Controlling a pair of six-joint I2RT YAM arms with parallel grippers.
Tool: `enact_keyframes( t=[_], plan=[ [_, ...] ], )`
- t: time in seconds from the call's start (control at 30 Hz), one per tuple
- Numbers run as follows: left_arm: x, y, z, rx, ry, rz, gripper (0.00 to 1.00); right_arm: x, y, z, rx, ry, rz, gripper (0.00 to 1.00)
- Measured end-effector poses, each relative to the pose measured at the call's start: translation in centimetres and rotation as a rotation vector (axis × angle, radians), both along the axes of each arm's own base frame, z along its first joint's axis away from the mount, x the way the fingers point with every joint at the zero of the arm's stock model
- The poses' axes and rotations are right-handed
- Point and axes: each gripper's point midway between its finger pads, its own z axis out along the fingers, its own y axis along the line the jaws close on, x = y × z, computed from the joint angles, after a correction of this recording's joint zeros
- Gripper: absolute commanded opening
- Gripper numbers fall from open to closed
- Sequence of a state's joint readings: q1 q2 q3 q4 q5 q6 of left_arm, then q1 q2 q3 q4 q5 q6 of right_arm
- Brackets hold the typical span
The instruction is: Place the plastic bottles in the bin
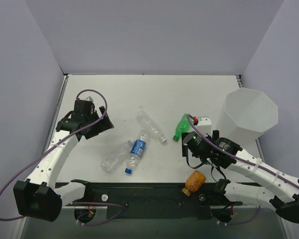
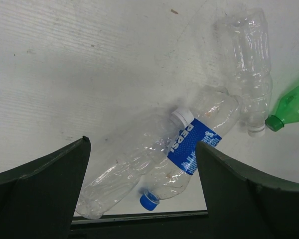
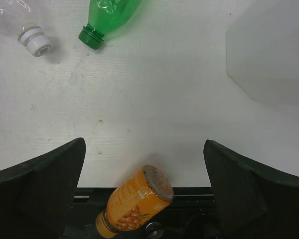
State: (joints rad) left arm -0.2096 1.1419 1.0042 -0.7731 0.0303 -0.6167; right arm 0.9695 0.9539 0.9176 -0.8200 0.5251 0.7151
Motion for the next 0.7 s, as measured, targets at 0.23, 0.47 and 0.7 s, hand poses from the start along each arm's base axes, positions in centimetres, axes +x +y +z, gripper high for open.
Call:
enact_keyframes(
  t=[0.23,0.47,0.7],
  plan=[
    [0.3,-0.1,0.1,-0.006,-0.010,-0.004,0.98,0.1,-2.4,0.6,-0.063,-0.032,-0.122,1.00],
    [0.5,-0.3,0.3,-0.015,-0.024,-0.008,0.98,0.3,-4.5,3.1,-0.108,-0.072,-0.264,0.99],
    [0.2,-0.9,-0.5,-0.043,-0.020,-0.023,1.00,-3.1,-2.7,-0.4,0.013,0.053,-0.216,0.96]
  ],
)
